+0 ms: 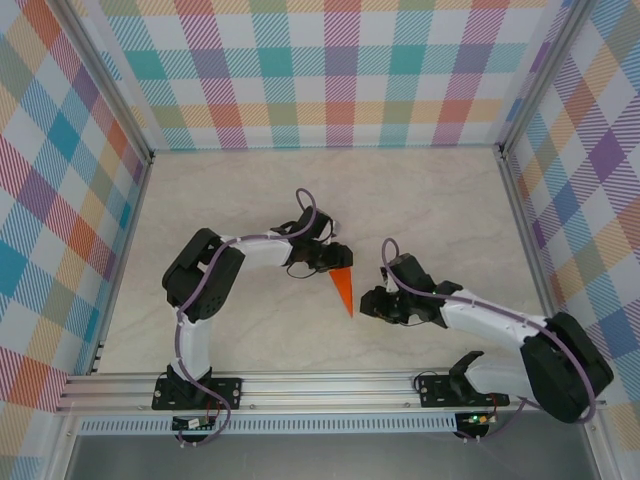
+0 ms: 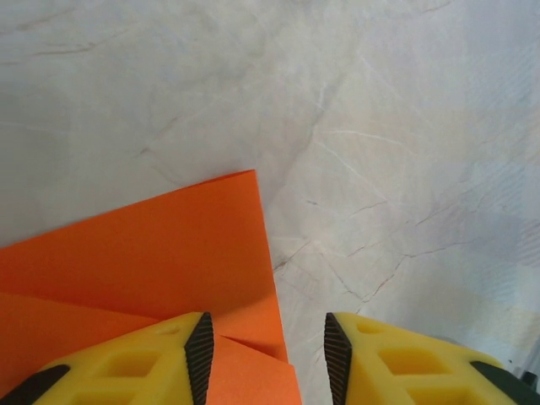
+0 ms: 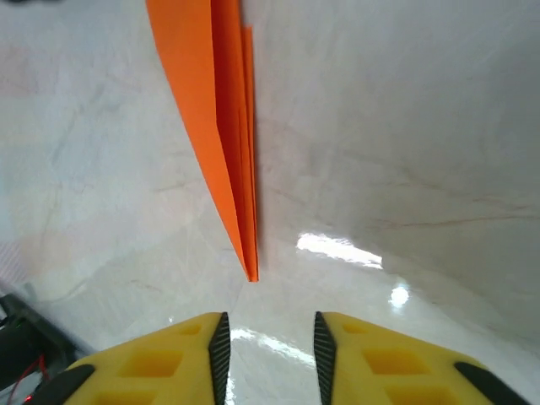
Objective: Fold a paper plane with a square sheet of paper (pick it up from the middle)
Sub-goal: Fold the wing for the fifth time at the center of the table.
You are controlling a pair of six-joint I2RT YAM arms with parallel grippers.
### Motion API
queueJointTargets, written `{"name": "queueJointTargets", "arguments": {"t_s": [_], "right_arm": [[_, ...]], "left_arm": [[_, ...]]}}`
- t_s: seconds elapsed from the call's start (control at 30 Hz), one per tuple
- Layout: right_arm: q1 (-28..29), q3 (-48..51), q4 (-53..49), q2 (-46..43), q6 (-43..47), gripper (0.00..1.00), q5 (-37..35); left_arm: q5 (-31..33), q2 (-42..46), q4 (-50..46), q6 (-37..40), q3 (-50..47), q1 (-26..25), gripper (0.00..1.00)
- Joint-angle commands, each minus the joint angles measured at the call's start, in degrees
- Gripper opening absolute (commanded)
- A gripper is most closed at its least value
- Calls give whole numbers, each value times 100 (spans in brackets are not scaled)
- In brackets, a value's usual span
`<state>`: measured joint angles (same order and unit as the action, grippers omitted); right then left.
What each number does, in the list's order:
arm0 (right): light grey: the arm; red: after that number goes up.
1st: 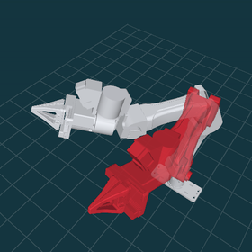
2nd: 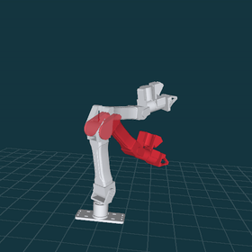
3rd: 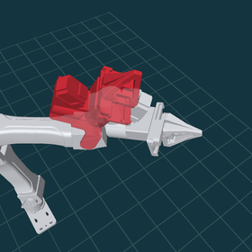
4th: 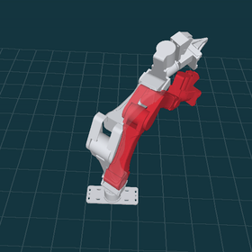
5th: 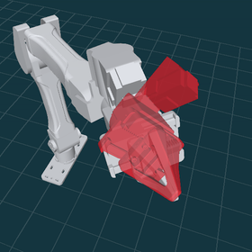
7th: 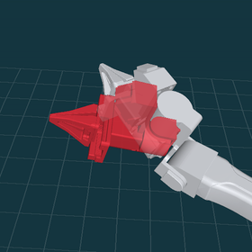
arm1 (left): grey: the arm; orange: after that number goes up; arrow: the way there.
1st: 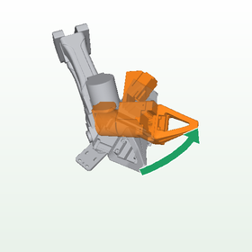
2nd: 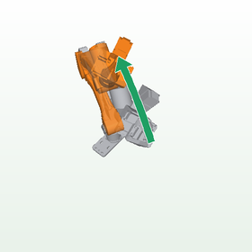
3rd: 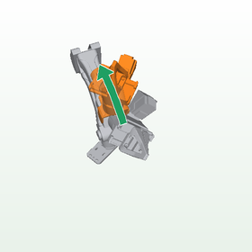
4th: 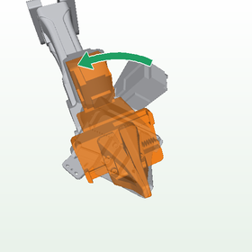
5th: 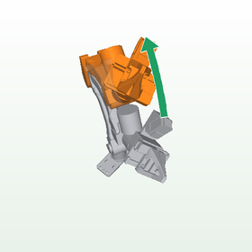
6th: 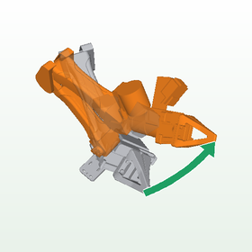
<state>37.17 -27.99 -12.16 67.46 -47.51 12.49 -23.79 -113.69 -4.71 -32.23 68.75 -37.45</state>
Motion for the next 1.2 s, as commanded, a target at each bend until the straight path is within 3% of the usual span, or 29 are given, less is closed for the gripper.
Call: {"name": "queueJointTargets", "arguments": {"t_s": [0.0, 0.1, 0.2, 0.37, 0.43, 0.57, 0.83, 1.17], "right_arm": [[-137, -142, -734, -261, -73, 38, -1021], [-261, -105, -585, -250, -178, 41, -1073], [-284, -82, -474, -148, -308, 42, -1150], [-324, 70, -182, -67, -477, 44, -1151], [-340, 105, -140, -51, -514, 44, -1139], [-361, 128, -44, -32, -526, 46, -1041], [-353, 108, 53, 91, -511, 47, -891], [-359, 72, 627, 297, -400, 48, -345]], "left_arm": [[557, 543, -953, 211, 381, -76, 47], [1109, 834, -1649, 340, 692, -227, 53], [2076, 956, -2540, 242, 1025, -402, 57], [3649, 620, -4052, -116, 1756, -964, 61], [3976, 388, -4439, -233, 2077, -1186, 61], [4185, -74, -4861, -459, 2577, -1437, 63], [3945, -624, -5059, -693, 3001, -1476, 63], [4103, -72, -4729, -857, 2355, -1473, 49]]}}
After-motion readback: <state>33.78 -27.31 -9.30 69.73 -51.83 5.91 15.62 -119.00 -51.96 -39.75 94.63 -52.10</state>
